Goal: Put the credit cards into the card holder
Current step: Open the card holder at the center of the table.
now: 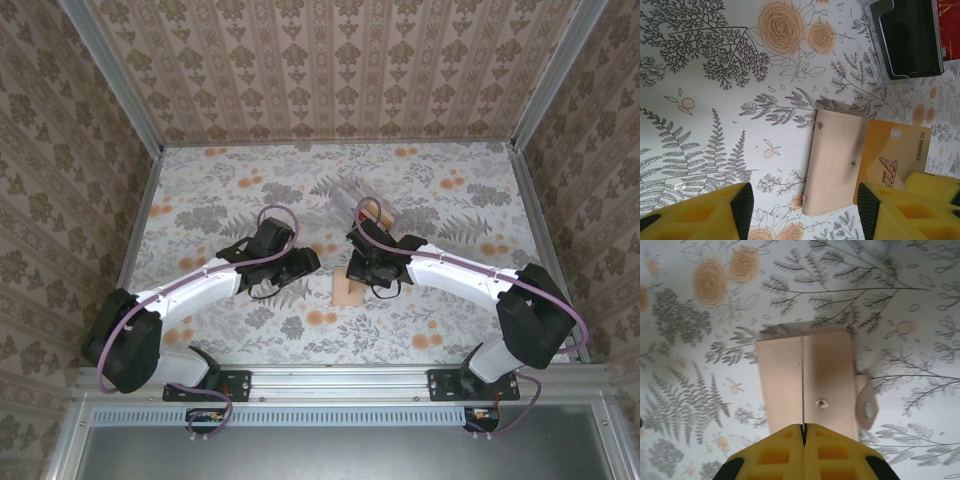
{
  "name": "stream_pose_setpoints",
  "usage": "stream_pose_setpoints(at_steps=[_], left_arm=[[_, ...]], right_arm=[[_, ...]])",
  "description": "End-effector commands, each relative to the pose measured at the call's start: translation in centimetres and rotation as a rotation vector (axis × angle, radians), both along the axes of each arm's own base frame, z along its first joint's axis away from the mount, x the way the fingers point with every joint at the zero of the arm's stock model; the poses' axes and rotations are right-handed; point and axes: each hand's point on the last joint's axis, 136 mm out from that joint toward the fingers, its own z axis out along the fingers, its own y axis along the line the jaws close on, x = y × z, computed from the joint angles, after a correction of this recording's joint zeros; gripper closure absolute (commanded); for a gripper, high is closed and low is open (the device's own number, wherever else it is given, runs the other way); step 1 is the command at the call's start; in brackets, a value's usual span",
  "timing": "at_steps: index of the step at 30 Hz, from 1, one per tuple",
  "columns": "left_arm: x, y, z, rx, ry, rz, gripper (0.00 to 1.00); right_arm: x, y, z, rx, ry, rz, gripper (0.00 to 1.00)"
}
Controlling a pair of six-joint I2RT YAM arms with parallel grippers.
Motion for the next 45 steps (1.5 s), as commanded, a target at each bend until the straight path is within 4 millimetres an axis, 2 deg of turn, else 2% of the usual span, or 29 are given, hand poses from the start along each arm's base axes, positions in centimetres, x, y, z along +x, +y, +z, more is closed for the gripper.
stream_pose_setpoints(at_steps=[1, 5, 13, 19, 20, 28, 32, 34, 35, 36, 45], left_arm=[[-0.1, 0.0, 0.7, 0.031, -0.036, -0.031, 0.39], [-0.1, -0.4, 0.7, 0.06, -0.045, -0.066, 0.39], [0.0, -2.6, 0.5, 0.154, -0.06, -0.175, 0.34], [-0.4, -4.7, -0.6, 0.216, -0.043, -0.263, 0.29], [-0.4, -5.0, -0.8, 0.23, -0.039, -0.279, 0.29], [-0.7, -7.3, -2.8, 0.377, -0.016, -0.372, 0.21], [-0.7, -8.3, -3.5, 0.414, -0.008, -0.397, 0.13], [-0.6, -8.8, -3.9, 0.421, -0.006, -0.405, 0.1], [-0.6, -8.9, -4.1, 0.43, -0.001, -0.407, 0.04], [-0.5, -9.2, -4.1, 0.43, -0.002, -0.413, 0.02], [-0.7, -9.8, -5.8, 0.523, 0.034, -0.441, 0.0]], right_arm=[[-0.3, -2.3, -0.2, -0.124, -0.008, -0.003, 0.95], [-0.5, -3.9, -0.6, -0.144, -0.003, -0.012, 0.95], [-1.1, -6.1, -1.7, -0.128, 0.027, -0.037, 0.95], [-2.0, -7.4, -3.3, -0.115, 0.072, -0.042, 0.94], [-1.6, -7.3, -3.3, -0.105, 0.057, -0.042, 0.94], [-2.5, -8.1, -5.0, -0.07, 0.075, -0.067, 0.95], [-2.9, -8.5, -5.8, -0.065, 0.087, -0.085, 0.95], [-2.9, -8.6, -5.3, -0.047, 0.064, -0.094, 0.95], [-2.9, -8.7, -5.4, -0.044, 0.065, -0.099, 0.95], [-3.0, -8.8, -5.6, -0.042, 0.068, -0.103, 0.95], [-3.6, -9.5, -6.3, -0.038, 0.075, -0.129, 0.95]])
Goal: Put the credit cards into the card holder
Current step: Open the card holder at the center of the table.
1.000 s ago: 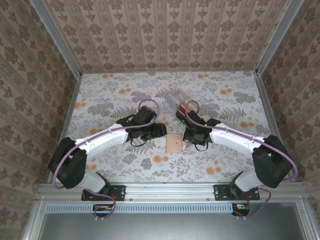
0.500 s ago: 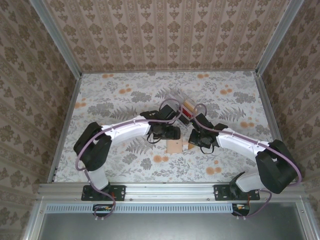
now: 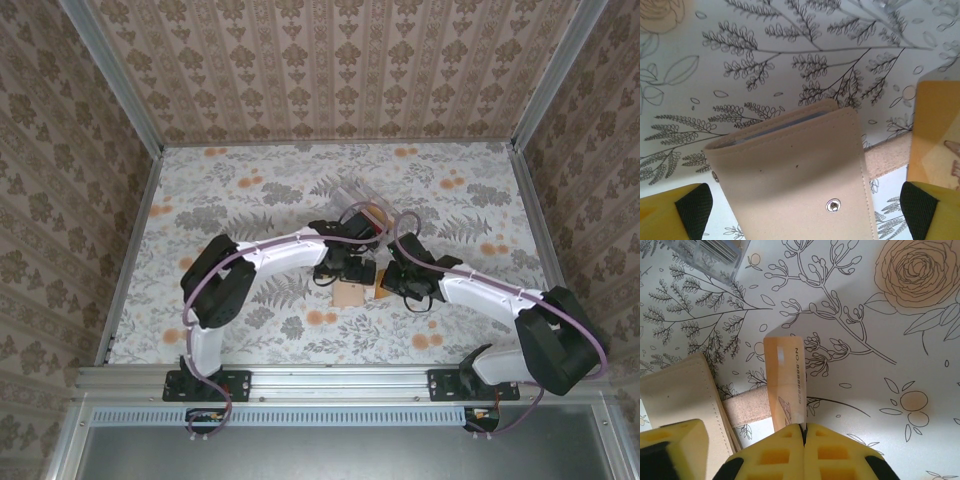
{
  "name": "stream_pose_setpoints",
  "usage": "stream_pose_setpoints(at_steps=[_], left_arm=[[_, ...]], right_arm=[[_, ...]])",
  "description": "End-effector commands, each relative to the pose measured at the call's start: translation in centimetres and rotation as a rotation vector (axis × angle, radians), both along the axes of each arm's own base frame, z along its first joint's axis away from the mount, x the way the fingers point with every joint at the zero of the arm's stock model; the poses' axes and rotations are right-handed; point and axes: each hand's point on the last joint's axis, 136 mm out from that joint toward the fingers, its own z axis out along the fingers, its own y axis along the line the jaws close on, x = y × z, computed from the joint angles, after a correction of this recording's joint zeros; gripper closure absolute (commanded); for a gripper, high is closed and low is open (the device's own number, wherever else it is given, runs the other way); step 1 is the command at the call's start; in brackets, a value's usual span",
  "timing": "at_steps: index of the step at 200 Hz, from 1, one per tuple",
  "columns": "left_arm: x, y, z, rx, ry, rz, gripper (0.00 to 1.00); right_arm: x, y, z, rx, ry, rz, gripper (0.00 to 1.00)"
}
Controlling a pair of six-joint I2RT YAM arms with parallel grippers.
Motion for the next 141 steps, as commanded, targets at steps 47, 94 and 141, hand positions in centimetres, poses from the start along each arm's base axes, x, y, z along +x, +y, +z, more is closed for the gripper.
stream_pose_setpoints(at_steps=[47, 94, 141], left_arm=[[-0.5, -0.2, -1.7, 0.088, 0.031, -0.039, 0.0], [-0.4, 1.4, -1.7, 0.196, -0.02, -0.061, 0.0], [-0.2, 3.1, 0.1, 0.237, -0.084, -0.051, 0.04]], right_arm=[[-2.6, -2.0, -2.6, -0.047, 0.1, -0.033, 0.94], [-2.7, -2.3, -2.7, -0.056, 0.101, -0.045, 0.94], [-2.6, -2.7, -2.8, -0.076, 0.105, -0.052, 0.94]])
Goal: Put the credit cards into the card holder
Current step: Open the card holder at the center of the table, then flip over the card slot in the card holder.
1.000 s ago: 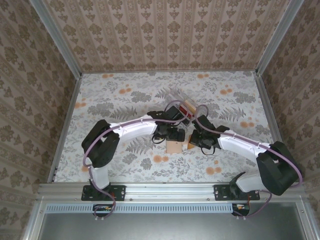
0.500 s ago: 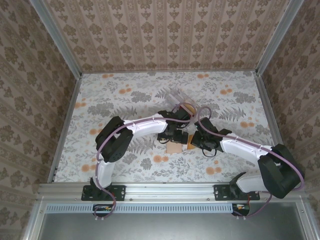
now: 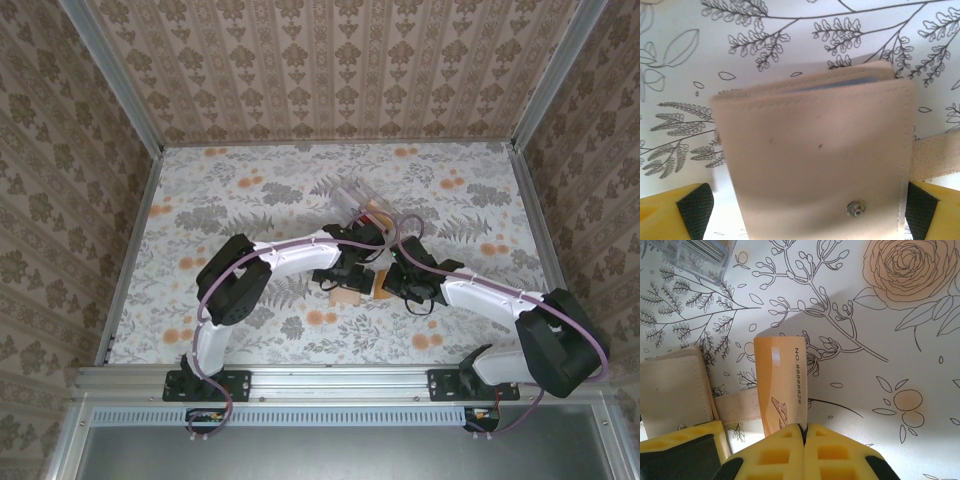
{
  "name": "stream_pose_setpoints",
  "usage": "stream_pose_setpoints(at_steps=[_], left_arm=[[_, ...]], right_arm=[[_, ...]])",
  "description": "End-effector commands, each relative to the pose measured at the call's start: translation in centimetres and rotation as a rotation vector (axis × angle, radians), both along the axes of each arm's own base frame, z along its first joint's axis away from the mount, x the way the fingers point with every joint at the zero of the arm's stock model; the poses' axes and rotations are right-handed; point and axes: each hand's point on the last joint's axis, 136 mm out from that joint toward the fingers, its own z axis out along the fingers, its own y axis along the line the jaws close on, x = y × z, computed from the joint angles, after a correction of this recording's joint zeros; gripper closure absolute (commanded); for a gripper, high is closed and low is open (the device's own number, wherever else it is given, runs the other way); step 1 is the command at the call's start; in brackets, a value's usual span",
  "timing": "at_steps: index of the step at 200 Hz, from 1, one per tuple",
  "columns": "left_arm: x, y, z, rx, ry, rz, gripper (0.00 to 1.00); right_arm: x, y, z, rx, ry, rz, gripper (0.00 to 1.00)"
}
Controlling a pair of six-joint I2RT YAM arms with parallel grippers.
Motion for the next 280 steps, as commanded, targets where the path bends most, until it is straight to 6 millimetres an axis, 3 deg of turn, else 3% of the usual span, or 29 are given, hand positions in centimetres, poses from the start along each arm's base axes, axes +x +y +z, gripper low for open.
stream_pose_setpoints(at_steps=[1, 40, 73, 133, 183, 224, 254, 280], left_arm=[[0.4, 2.0, 2.0, 0.068, -0.058, -0.011, 0.04], [0.4, 1.8, 4.2, 0.009, -0.096, -0.016, 0.11], [0.4, 2.4, 4.7, 0.004, -0.108, -0.009, 0.2], [0.9, 3.7, 5.4, -0.011, -0.135, 0.028, 0.57], [1.1, 4.2, 6.7, -0.114, -0.15, 0.068, 0.99], [0.0, 3.0, 6.9, -0.384, -0.064, 0.138, 1.0], [-0.7, 2.5, 6.2, -0.522, -0.011, 0.221, 1.0], [-1.1, 2.0, 5.0, -0.591, 0.027, 0.28, 1.0]], right_arm=[[-2.5, -2.2, -2.2, -0.086, 0.11, -0.027, 0.94], [-2.4, -2.3, -2.3, -0.098, 0.115, -0.027, 0.95], [-2.2, -2.3, -2.4, -0.099, 0.118, -0.027, 0.95], [-1.9, -2.1, -2.1, -0.097, 0.112, -0.015, 0.95], [-1.5, -1.7, -1.2, -0.069, 0.094, 0.007, 0.96], [-0.2, 0.2, 2.3, 0.03, 0.004, 0.069, 0.96], [0.6, 2.1, 5.7, 0.129, -0.079, 0.132, 0.95], [0.7, 3.8, 7.1, 0.218, -0.104, 0.184, 0.94]])
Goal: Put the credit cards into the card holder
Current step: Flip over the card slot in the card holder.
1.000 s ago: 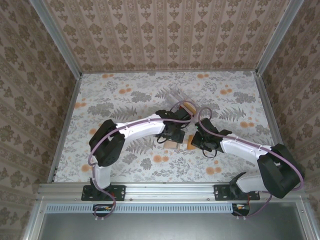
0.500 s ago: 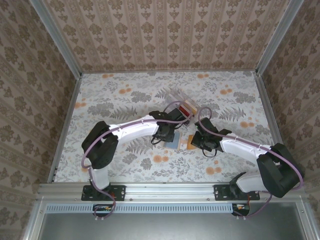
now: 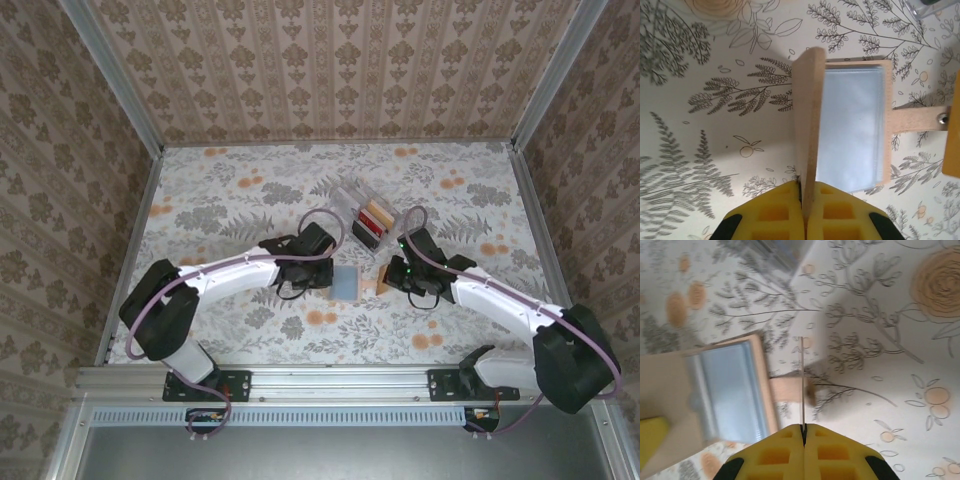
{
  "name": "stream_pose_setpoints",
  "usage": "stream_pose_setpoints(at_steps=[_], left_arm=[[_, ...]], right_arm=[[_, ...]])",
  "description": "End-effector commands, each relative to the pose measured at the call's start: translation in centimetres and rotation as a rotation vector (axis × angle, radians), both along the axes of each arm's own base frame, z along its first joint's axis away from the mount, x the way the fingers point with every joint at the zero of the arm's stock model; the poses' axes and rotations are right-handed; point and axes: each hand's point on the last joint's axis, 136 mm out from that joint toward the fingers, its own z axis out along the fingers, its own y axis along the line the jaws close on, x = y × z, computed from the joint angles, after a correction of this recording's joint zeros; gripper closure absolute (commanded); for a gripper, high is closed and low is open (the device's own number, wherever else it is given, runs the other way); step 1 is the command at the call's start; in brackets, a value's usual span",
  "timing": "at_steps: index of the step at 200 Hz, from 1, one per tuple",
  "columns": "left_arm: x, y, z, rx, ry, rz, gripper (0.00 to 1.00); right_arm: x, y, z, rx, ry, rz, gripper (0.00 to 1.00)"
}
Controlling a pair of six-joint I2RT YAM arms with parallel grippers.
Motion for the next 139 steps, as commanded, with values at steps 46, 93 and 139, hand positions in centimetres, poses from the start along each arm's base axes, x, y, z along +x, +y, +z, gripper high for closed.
stream_pose_setpoints(at_steps=[46, 93, 139], left_arm=[[-0.7, -2.4, -0.3, -0.25, 0.068, 0.11, 1.0], [-0.9, -2.2, -0.4, -0.245, 0.073, 0.106, 0.99], [-1.0, -2.1, -0.8, -0.223, 0.08, 0.102, 0.98]], right_arm=[[-0.1, 4.0, 2.1, 0.145, -0.019, 0.162, 0.94], [-0.1, 1.8, 0.6, -0.023, 0.01, 0.153, 0.94], [-0.4, 0.8, -0.4, -0.067, 0.029, 0.131, 0.94]])
